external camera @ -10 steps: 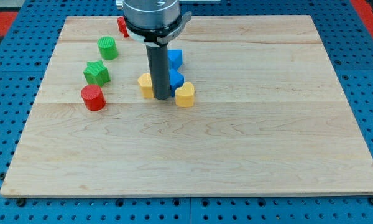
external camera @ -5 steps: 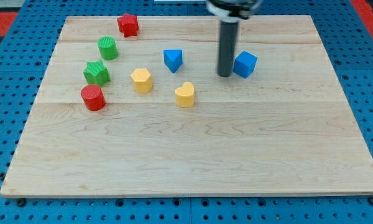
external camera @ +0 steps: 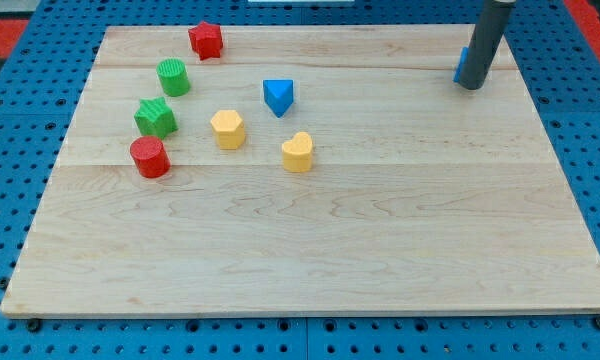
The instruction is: Move the blue cube diagonally top right of the blue triangle
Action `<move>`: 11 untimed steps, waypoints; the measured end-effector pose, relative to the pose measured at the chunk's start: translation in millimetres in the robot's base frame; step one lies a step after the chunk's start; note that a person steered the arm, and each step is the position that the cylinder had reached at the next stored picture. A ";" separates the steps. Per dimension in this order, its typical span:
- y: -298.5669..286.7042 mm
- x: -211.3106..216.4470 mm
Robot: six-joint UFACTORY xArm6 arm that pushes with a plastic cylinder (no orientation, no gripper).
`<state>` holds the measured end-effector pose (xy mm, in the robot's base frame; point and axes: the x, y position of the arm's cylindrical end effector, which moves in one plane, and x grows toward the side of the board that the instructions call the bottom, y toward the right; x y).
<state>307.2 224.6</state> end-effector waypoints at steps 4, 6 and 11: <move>-9.4 -46.5; -11.5 -15.9; -34.6 -115.9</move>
<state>191.3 190.0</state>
